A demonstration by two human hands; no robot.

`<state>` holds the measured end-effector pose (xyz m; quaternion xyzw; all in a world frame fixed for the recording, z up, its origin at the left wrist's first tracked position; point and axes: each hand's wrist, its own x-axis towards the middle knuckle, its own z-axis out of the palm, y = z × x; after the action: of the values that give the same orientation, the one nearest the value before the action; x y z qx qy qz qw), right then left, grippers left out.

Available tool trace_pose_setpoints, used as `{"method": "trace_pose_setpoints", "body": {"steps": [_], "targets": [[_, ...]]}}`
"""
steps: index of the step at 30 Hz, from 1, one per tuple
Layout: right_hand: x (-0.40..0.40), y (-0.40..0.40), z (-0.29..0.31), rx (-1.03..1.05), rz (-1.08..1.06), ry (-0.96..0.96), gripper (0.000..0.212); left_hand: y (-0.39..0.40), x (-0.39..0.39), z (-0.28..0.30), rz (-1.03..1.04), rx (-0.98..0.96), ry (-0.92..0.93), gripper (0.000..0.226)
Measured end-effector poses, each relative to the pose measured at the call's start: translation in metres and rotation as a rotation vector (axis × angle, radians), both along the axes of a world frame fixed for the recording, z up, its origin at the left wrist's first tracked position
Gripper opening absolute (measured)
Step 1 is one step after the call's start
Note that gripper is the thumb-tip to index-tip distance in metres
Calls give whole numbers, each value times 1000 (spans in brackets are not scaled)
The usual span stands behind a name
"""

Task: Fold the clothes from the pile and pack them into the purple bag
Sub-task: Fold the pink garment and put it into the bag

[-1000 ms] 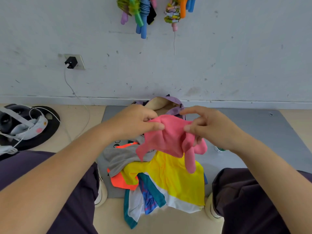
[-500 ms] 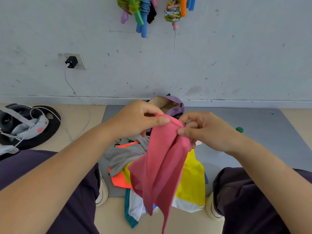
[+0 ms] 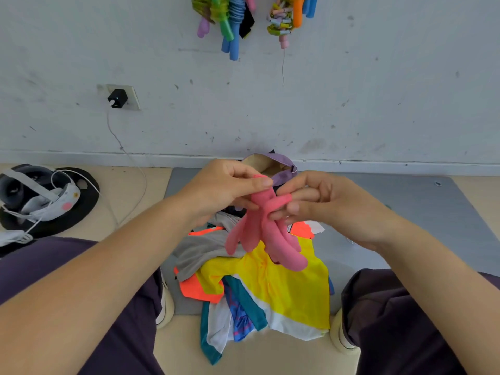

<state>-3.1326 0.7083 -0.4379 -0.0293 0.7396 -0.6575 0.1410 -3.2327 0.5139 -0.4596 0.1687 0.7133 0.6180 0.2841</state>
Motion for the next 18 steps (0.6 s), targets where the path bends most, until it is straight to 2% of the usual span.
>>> {"method": "trace_pose_setpoints", "body": {"steps": [2,4,6,7,8,11,13,15,18], "targets": [[-1,-2,0,122,-126,80,11,2,3,0,-46,15,-27,13],[0,-4,0,333,-201,165,4,4,6,0,-72,40,-48,9],[2,-6,3,601,-212,250,2,5,7,0,-66,41,-48,9],[3,-7,5,663,-204,267,3,5,7,0,-52,29,-40,9],[4,-8,7,644,-187,255,4,5,7,-1,-36,17,-33,10],[11,-14,14,314,-72,184,4,7,7,-3,-26,21,-42,9],[14,-18,17,173,-28,183,1,8,9,-2,-43,53,-64,8],[12,-21,14,164,-90,217,5,8,10,0,-62,90,-96,14],[7,-19,6,370,-234,308,10,9,12,0,-110,123,-134,30]]}}
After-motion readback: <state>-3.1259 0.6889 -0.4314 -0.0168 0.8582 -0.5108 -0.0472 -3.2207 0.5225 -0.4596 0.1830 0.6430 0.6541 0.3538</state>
